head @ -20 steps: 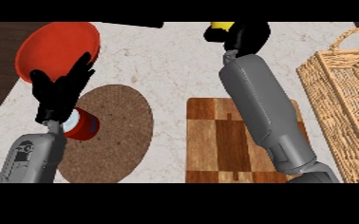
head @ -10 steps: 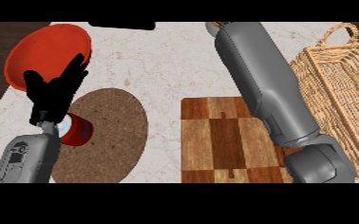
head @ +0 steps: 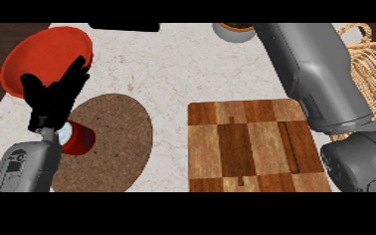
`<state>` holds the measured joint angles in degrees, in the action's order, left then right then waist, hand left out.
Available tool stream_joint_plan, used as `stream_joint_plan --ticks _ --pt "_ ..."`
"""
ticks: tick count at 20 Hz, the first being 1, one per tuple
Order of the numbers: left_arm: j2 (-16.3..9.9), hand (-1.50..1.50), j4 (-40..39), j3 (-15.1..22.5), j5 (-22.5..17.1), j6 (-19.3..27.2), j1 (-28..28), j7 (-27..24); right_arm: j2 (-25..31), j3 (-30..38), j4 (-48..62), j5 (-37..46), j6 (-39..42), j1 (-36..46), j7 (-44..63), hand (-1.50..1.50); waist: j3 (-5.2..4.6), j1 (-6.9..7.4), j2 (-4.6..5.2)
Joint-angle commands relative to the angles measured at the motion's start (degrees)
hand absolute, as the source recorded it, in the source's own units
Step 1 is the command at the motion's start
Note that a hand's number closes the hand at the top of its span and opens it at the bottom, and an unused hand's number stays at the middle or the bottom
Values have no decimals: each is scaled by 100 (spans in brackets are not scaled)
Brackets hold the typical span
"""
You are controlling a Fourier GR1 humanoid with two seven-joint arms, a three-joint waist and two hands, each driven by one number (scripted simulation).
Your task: Pick the lemon from the cutting board and place it in the basket
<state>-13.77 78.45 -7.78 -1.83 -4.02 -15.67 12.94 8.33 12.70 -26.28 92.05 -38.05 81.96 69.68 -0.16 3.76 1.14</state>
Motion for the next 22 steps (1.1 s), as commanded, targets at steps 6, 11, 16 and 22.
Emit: stream_joint_plan --ticks 6,11,16,22 --pt "44 0 16 -13 14 26 173 -68 522 293 394 837 434 190 1554 150 3 -159 -50" --pt "85 0 198 0 13 83 281 31 1076 604 456 928 394 -28 1421 150 11 -154 -44" --pt "-100 0 249 -172 -73 81 93 311 882 763 158 937 200 -586 1221 150 16 -324 -106" --pt "-15 0 399 -134 -43 35 581 51 866 1023 -361 820 -50 -1338 797 150 17 -380 -143"
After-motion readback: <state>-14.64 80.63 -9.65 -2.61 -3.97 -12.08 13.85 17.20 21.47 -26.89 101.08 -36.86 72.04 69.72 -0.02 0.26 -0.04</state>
